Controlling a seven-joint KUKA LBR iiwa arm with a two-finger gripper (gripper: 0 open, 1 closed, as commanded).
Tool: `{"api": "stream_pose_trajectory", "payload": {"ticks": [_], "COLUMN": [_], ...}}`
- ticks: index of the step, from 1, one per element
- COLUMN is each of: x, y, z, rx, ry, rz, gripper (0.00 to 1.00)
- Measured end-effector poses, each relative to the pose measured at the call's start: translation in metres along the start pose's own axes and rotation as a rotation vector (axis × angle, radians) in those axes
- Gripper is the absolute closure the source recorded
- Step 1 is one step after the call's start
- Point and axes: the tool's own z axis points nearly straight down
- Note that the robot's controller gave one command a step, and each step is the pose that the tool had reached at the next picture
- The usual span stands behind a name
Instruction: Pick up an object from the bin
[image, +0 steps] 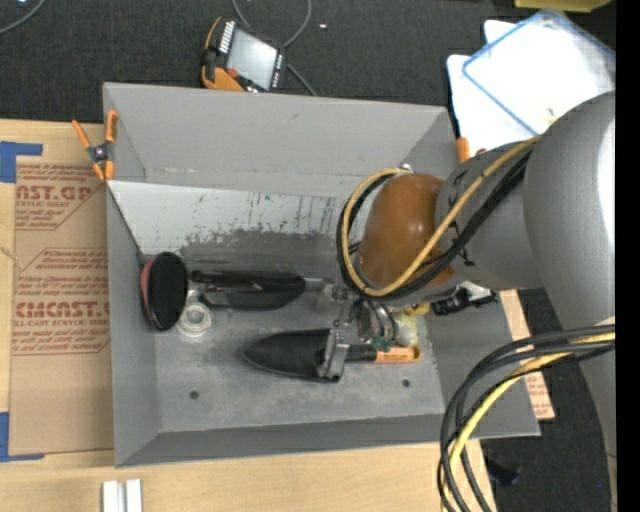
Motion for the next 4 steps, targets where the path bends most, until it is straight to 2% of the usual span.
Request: {"api": "stream_pose_trajectory", "payload": {"ticks": [1,2,3,4], "x": [0.036,-0.019,0.065,-0.003], "y": [0.084,-0.011,0.023,0.028], "z": [0.0,0.0,0.0,-0.001], "rx": [-0.009,0.004,-0.009,0.0], "ry": [0.011,-0.005,0.018,-0.011], "rz": [0.174,0.122,0.206,0.345], "gripper": [0.0,0.0,0.0,0.0]}}
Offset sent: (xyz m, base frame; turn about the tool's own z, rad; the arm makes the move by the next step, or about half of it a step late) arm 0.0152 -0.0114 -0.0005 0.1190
